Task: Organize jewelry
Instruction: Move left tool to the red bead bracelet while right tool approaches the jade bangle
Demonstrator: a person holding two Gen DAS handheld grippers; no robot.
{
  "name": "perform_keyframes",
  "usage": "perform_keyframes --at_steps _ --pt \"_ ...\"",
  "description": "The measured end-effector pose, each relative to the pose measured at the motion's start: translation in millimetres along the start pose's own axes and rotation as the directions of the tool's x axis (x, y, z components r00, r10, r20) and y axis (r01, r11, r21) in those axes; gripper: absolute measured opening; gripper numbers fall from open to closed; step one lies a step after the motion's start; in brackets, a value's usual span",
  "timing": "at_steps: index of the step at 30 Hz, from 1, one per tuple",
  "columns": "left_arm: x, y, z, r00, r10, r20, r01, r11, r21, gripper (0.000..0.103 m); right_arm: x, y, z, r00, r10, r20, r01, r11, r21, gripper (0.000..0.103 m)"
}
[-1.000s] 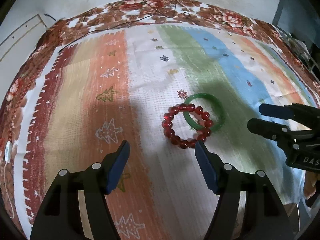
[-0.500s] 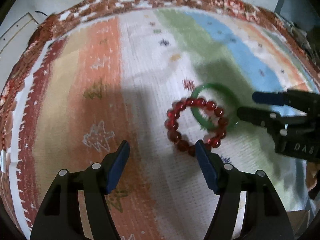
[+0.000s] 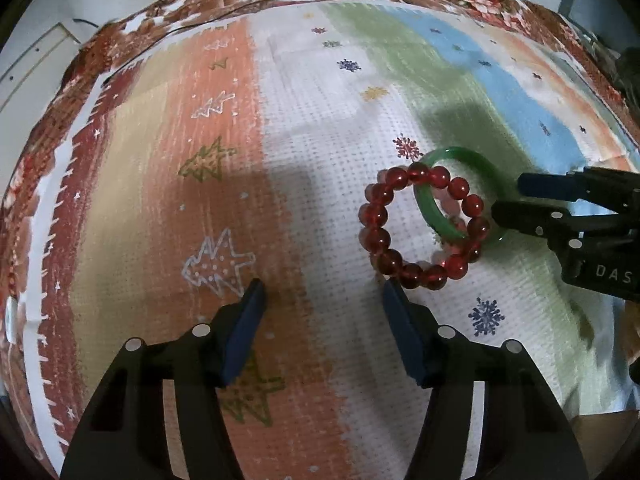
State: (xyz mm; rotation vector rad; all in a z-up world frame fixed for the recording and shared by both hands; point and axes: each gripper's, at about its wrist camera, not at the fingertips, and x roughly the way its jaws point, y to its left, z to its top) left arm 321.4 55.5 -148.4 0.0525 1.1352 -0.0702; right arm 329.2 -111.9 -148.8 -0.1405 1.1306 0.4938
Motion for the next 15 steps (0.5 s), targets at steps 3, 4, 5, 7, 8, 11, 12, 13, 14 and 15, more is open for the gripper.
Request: perform_keyframes --at_steps 3,4,5,7,8,11,12,13,14,15 --pt "-8 12 5 0.998 -0.044 0.039 0.046 0.996 -0.07 0.057 0 -2 1 1.0 0.006 -0.003 -0.006 1.0 0.006 0.05" --pt "-10 14 7 0.997 -0.062 0.052 0.066 0.994 -0.086 0.057 1 -2 1 1.0 0.006 -0.004 -0.006 1.0 0.006 0.05" --pt "-12 14 9 0.994 -0.085 0.065 0.091 0.991 -0.094 0.057 1 -2 1 1.0 0.006 -0.004 -0.006 1.0 0.006 0.05" --pt "-10 9 14 0.992 -0.097 0.076 0.103 0.992 -0.078 0.059 1 -2 1 1.0 0.005 -0.004 -0.005 1.0 0.005 0.05" --pt "-7 5 16 0.992 -0.097 0.076 0.101 0.993 -0.061 0.059 1 -2 1 1.0 0.007 -0.004 -0.007 1.0 0.006 0.05" --pt "6 -3 19 0.996 -0.074 0.05 0.076 0.997 -0.03 0.058 2 -2 1 1.0 0.012 -0.005 -0.012 1.0 0.002 0.05" --pt "8 -5 18 0.997 -0.065 0.05 0.066 0.998 -0.022 0.058 2 -2 1 1.0 0.014 -0.006 -0.014 1.0 0.001 0.05" --pt "11 -7 18 0.997 -0.054 0.051 0.055 0.998 -0.009 0.058 2 -2 1 1.0 0.013 -0.007 -0.013 1.0 -0.001 0.05" --pt "12 -8 18 0.998 -0.049 0.049 0.049 0.999 -0.003 0.058 2 -1 1 1.0 0.011 -0.007 -0.011 1.0 -0.005 0.05" --pt "12 -8 18 0.998 -0.045 0.049 0.045 0.999 -0.001 0.055 2 -2 1 1.0 0.01 -0.007 -0.01 1.0 -0.006 0.05"
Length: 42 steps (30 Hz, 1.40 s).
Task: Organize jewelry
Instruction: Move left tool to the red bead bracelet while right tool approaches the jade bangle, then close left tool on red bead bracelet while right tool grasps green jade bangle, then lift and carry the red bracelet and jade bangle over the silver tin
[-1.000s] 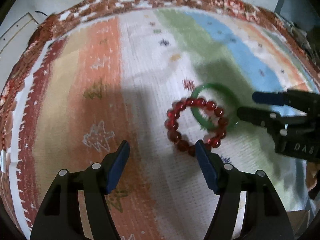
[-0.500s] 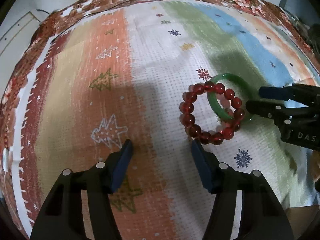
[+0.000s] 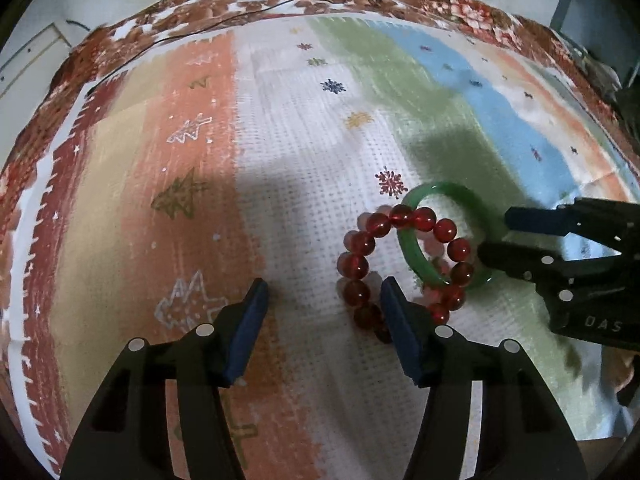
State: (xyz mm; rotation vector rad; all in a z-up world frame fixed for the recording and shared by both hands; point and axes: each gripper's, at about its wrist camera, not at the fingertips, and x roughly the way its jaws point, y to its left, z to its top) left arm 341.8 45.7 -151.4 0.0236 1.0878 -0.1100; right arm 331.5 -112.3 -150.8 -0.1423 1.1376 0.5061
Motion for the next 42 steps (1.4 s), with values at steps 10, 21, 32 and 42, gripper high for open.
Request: perform_keyframes --at_steps 10,21,32,42 --pt "-2 -1 -3 0.999 0.05 0.008 -0.05 0.998 0.035 0.013 -1 -4 -3 0.999 -0.042 0.006 0.042 0.999 -0.019 0.008" --pt "-41 4 -1 0.996 -0.021 0.081 0.024 0.999 -0.042 0.013 -36 10 -8 0.995 -0.066 0.081 0.07 0.996 -0.048 0.009" --pt "-86 3 -18 0.992 -0.032 0.122 0.038 0.998 -0.049 0.013 -95 24 -28 0.976 -0.108 0.188 0.12 0.991 -0.055 0.009" --pt "-128 -14 -36 0.983 -0.036 0.181 0.046 0.997 -0.055 0.013 -148 43 -47 0.957 -0.104 0.272 0.122 0.991 -0.049 0.009"
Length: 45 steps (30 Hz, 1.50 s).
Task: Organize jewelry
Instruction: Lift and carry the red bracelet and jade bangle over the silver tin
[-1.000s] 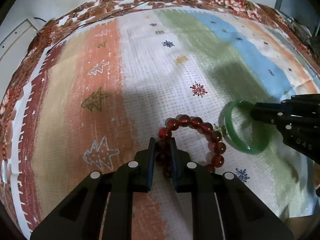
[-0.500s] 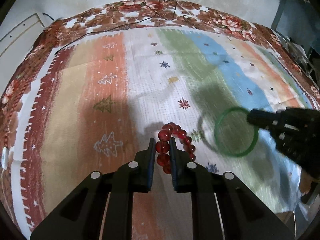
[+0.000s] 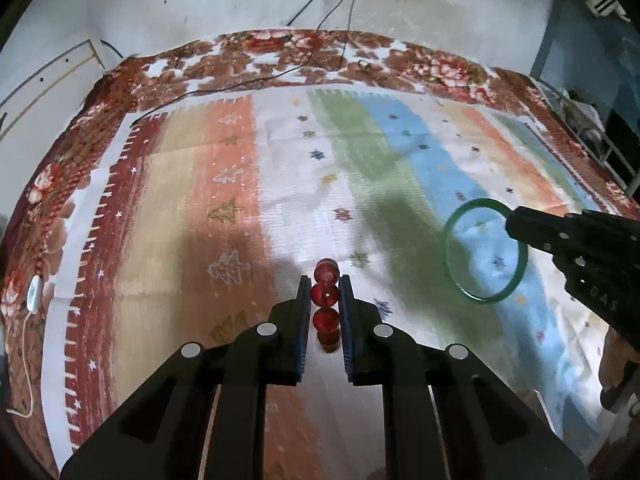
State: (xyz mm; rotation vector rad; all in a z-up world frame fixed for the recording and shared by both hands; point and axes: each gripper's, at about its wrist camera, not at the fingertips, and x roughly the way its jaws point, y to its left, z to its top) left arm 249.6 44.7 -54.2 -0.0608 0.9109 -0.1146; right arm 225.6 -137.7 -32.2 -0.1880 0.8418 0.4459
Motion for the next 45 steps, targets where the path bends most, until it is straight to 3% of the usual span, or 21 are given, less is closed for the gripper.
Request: perform_keyframes --at_steps 13,19,31,45 --pt "-43 -44 -20 0.997 -0.036 0.069 0.032 0.997 0.071 0.013 -42 0 -21 0.999 0.005 0.041 -0.007 1.0 0.03 0.009" --pt "-63 -59 -30 0.992 -0.086 0.089 0.077 0.993 0.092 0.013 -64 4 -28 0.997 0.023 0.069 -0.025 0.999 0.026 0.009" --pt "-97 -69 -44 0.982 -0.115 0.151 0.101 0.99 0.095 0.013 -96 14 -44 0.994 0.007 0.113 -0.007 1.0 0.001 0.009" --pt "-135 -72 -71 0.966 -0.156 0.205 0.138 0.986 0.098 0.013 -133 26 -72 0.988 0.058 0.14 -0.057 0.998 -0.012 0.009"
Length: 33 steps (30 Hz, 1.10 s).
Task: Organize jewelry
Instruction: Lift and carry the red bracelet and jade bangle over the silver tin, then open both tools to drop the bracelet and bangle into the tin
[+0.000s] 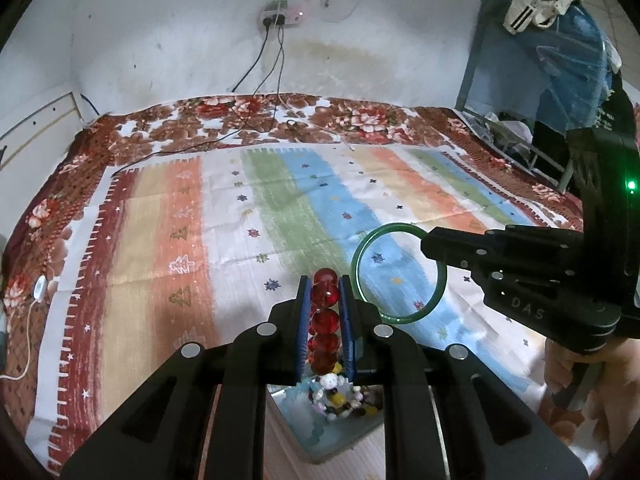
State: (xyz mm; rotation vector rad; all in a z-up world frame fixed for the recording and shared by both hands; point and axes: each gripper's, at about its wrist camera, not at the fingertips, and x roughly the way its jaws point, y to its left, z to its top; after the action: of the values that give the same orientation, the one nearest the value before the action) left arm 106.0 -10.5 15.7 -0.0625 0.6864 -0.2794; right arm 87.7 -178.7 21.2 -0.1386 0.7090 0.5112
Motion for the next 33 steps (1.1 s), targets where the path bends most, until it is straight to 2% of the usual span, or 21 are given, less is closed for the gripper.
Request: perform_keyframes --at_steps 13,25,26,28,30,32,33 --pt "-20 -9 -26 1.0 0.0 0.006 0.0 1.0 0.005 0.013 -21 24 -33 0.999 0.035 -0.021 -0.036 0.999 -0.032 0.01" --pt "-15 -9 -33 1.0 -0.001 -0.028 0.001 1.0 0.004 0.014 -15 20 -39 0.998 0.049 -0.03 -0.05 0.998 -0.025 0.011" --pt "-13 -7 -33 0.999 0.004 -0.033 -0.005 1.0 -0.008 0.015 -13 18 -38 0.999 0.029 -0.027 -0.03 0.999 -0.025 0.015" --pt "-11 -4 -31 0.999 0.006 -0.035 -0.007 1.0 -0.019 0.031 -12 15 -37 1.0 0.012 -0.023 -0.013 1.0 -0.029 0.024" --pt "-12 -3 -31 0.999 0.026 -0.027 -0.027 1.0 -0.005 0.031 -13 11 -37 1.0 0.002 -0.02 -0.002 1.0 -0.024 0.029" --pt "-13 -1 -32 0.999 0.038 -0.024 -0.039 0.999 -0.005 0.037 -13 7 -37 1.0 -0.01 -0.02 0.009 1.0 -0.017 0.032" --pt "-14 1 -31 0.999 0.036 -0.023 -0.036 0.999 -0.011 0.044 -13 7 -36 1.0 -0.01 -0.019 0.01 1.0 -0.015 0.034"
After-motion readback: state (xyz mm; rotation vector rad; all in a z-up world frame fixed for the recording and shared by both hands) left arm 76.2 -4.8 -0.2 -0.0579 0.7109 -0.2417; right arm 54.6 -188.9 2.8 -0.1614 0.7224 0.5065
